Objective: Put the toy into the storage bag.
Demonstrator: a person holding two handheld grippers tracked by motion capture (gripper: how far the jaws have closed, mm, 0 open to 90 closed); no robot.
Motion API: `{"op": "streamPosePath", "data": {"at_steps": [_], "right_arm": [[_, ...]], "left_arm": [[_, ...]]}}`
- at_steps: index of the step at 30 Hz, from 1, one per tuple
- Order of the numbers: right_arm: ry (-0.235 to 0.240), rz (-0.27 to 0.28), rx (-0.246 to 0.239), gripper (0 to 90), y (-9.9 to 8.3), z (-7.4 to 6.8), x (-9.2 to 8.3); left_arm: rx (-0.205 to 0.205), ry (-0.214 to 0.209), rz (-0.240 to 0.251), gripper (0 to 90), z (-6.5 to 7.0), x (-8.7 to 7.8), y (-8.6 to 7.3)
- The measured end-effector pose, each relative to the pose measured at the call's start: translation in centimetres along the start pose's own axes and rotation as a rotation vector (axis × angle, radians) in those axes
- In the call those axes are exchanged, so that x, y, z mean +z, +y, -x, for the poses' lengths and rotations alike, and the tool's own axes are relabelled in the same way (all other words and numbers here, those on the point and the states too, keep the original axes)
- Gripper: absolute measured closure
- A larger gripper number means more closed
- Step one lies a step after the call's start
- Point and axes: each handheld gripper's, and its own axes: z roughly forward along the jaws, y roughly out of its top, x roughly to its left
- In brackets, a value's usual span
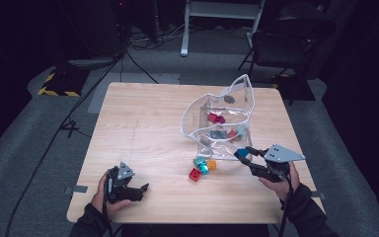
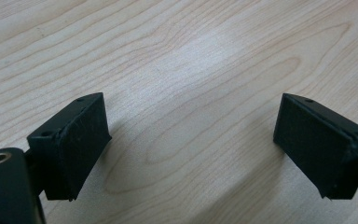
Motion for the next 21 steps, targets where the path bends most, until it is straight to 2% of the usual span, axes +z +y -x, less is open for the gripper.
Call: {"op": "streamPosePath", "data": {"at_steps": [15,21], "right_arm": [[-0.074,0.056,0.000,57.5,3.0,1.3,-2.2],[-0.080,0.068,-0.011,57.6,4.4,1.7,-2.9]], "left_arm": [[0.000,0.000,0.000,10.5,0.0,0.0,0.0],[0.000,0.001,0.000,10.4,0.0,0.0,0.0]]}}
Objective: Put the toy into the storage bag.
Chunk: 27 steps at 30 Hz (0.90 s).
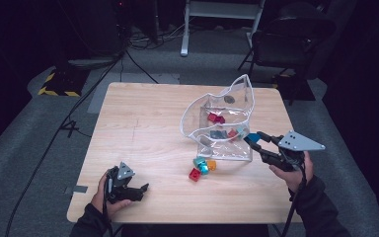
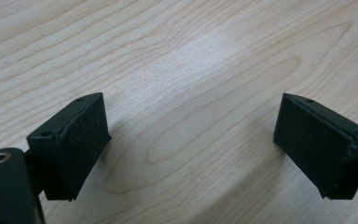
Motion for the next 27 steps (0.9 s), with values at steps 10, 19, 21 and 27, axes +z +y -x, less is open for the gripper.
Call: {"op": "streamPosePath", "data": {"at_steps": [10,19,21,27], "right_arm": [[-0.004,0.029,-0.015,57.6,2.2,0.5,-0.3],[-0.013,0.050,-0.019,57.6,3.7,0.7,0.0],[-0.017,0.056,-0.024,57.6,4.1,0.7,-0.1],[-0.034,0.069,-0.035,57.6,5.1,0.8,0.2]], "left_arm": [[0.000,0.001,-0.001,10.1,0.0,0.0,0.0],[-0.001,0.001,-0.001,10.1,0.0,0.0,0.0],[0.000,0.001,-0.001,10.1,0.0,0.0,0.0],[0.000,0.001,-0.001,10.1,0.0,0.0,0.0]]}}
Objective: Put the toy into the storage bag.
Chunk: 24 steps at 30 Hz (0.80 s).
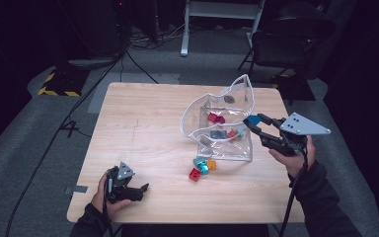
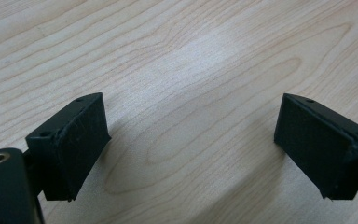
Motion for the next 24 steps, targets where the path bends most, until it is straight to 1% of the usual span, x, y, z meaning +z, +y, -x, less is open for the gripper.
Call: {"op": "streamPosePath", "data": {"at_steps": [2,6,11,17,20,24], "right_arm": [[0.001,0.007,0.006,57.6,0.3,0.1,0.2],[-0.008,0.012,-0.005,57.5,1.0,0.2,0.7],[-0.025,0.003,-0.001,57.5,1.6,0.7,1.5],[-0.047,-0.010,0.018,57.5,1.7,1.4,2.7],[-0.050,-0.019,0.037,57.5,1.6,1.7,3.4],[-0.055,-0.025,0.044,57.4,1.8,1.8,4.2]], "left_arm": [[-0.002,0.000,0.000,10.1,0.0,0.0,0.0],[0.000,0.000,0.000,10.1,0.0,0.0,0.0],[0.001,0.000,0.001,10.1,0.0,0.0,0.0],[0.000,0.000,0.000,10.1,0.0,0.0,0.0],[0.000,0.000,0.000,10.1,0.0,0.0,0.0],[0.001,0.000,0.000,10.1,0.0,0.0,0.0]]}}
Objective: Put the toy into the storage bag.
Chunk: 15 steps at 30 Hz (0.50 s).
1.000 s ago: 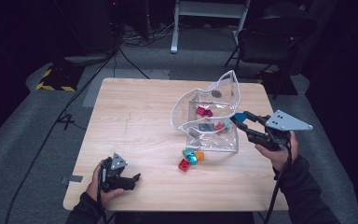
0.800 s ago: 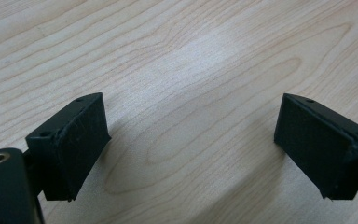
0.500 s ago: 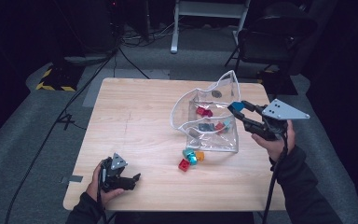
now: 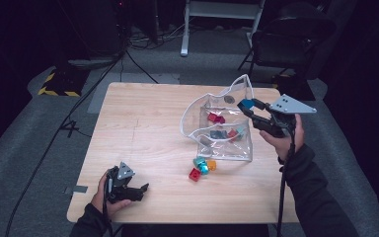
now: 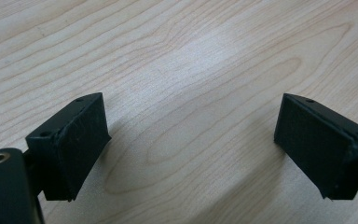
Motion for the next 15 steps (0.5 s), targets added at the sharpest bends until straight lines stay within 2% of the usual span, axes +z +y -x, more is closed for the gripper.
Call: {"op": "streamPosePath", "data": {"at_steps": [4,6,11,15], "right_arm": [[-0.006,-0.012,-0.006,57.4,0.4,-0.3,0.9],[-0.031,-0.029,-0.008,57.4,0.6,-0.5,1.3],[-0.033,-0.044,-0.007,57.0,1.0,-0.8,2.3],[-0.030,-0.063,0.003,47.9,0.9,-0.8,3.3]], "left_arm": [[0.000,0.000,0.000,10.1,0.0,0.0,0.0],[0.000,0.000,0.000,10.1,0.0,0.0,0.0],[0.000,0.000,0.001,10.1,0.0,0.0,0.0],[-0.001,0.000,0.000,10.1,0.0,0.0,0.0]]}}
